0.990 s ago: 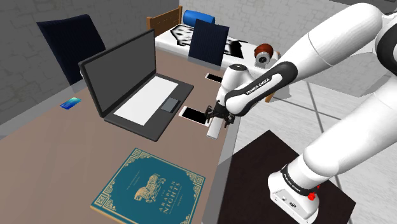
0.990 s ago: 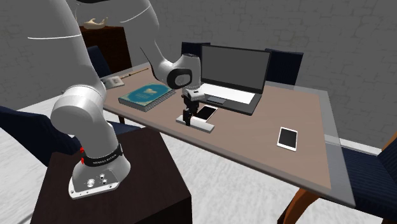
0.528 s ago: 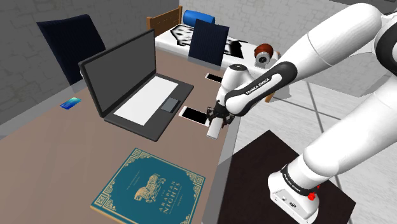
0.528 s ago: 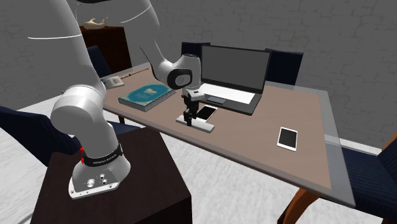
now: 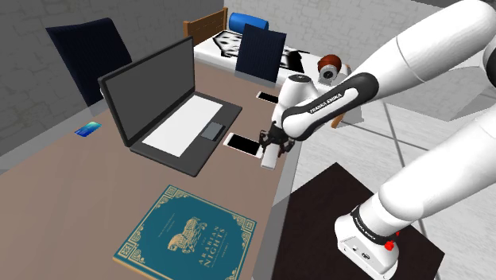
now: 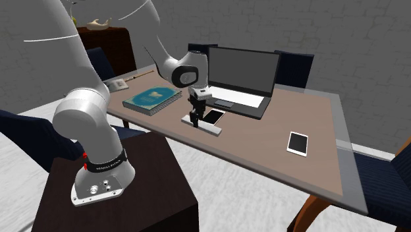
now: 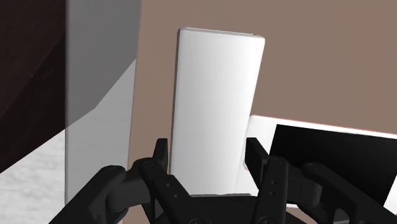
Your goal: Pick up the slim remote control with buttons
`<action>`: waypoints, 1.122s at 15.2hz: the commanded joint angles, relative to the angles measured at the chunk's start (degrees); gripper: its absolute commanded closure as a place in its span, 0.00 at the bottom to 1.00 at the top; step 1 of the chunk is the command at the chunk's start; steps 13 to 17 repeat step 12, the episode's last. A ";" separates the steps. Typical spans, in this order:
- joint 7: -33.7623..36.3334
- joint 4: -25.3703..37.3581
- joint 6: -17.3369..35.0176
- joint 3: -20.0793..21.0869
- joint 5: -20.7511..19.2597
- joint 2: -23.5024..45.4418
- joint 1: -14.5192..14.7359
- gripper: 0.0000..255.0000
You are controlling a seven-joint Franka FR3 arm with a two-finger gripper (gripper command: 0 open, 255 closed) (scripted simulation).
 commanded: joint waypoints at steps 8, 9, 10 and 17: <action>-2.44 1.49 -8.65 -0.64 3.40 -7.44 0.79 1.00; -2.61 1.73 -9.60 -0.75 3.62 -8.18 0.87 1.00; -2.77 1.98 -10.55 -0.86 3.83 -8.90 0.95 1.00; -2.79 2.01 -10.70 -0.88 3.86 -9.01 0.97 1.00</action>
